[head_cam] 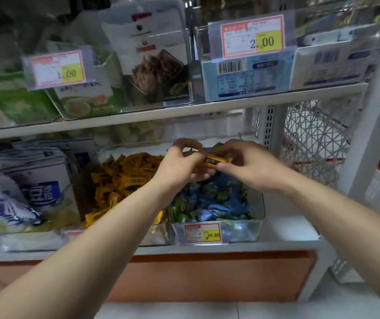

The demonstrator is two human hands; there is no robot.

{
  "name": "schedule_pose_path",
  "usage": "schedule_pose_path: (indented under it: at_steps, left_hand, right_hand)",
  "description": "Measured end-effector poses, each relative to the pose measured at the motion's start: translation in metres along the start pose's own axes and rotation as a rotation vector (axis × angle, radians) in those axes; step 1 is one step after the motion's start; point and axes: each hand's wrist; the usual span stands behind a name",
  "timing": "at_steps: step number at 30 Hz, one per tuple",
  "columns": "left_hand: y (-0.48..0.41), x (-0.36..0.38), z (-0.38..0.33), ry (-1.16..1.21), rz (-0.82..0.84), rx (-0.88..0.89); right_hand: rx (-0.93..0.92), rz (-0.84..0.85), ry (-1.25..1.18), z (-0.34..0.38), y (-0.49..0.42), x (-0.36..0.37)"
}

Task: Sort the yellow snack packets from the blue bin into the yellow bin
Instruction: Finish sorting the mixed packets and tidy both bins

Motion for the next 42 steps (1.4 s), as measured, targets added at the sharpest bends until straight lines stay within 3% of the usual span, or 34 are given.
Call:
schedule_pose_path:
  at_steps: [4,9,11,13,16,19,21,24,28,32,39,42]
  left_hand:
    - [0.01,-0.04,-0.003,-0.211,-0.035,0.25]
    - [0.0,-0.107,0.008,-0.63,-0.479,0.34]
    - [-0.001,-0.129,0.016,-0.815,-0.533,0.301]
    - [-0.001,-0.138,0.022,-0.959,-0.517,0.259]
    - [-0.001,-0.122,0.018,-1.04,-0.499,0.409]
    - [0.005,-0.087,0.022,-1.055,-0.256,0.383]
    - [0.009,-0.074,0.035,-1.057,-0.134,0.332]
    - [0.008,-0.078,0.048,-1.015,-0.114,0.367]
    - [0.007,-0.086,0.054,-0.94,-0.125,0.391]
    - [0.006,-0.091,0.058,-0.918,-0.117,0.384]
    - [0.003,-0.093,0.062,-0.877,-0.101,0.342]
    - [0.003,-0.093,0.062,-0.876,-0.109,0.347]
  right_hand:
    - [0.048,-0.029,-0.261,0.026,-0.001,0.022]
    - [-0.006,-0.02,-0.067,0.026,-0.001,0.029]
    - [-0.016,-0.036,0.014,0.02,-0.004,0.026]
    - [-0.035,-0.01,0.093,0.015,-0.01,0.025]
    - [-0.063,0.068,0.254,0.005,-0.015,0.025]
    - [-0.079,0.196,0.381,0.001,-0.014,0.034]
    - [-0.158,0.276,0.313,0.007,-0.014,0.046]
    - [-0.21,0.414,0.192,0.02,-0.015,0.07]
    - [-0.163,0.607,0.418,0.017,-0.017,0.094]
    - [-0.14,0.585,0.689,0.013,-0.027,0.089]
    - [-0.022,0.529,0.869,0.0,-0.029,0.051]
    - [-0.111,0.425,0.928,0.012,-0.033,0.045]
Point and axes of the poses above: each hand's wrist, its own y-axis away from the middle knuckle, its own x-axis out of the palm, z = x × y, and after that the axes turned 8 degrees about -z, right-handed
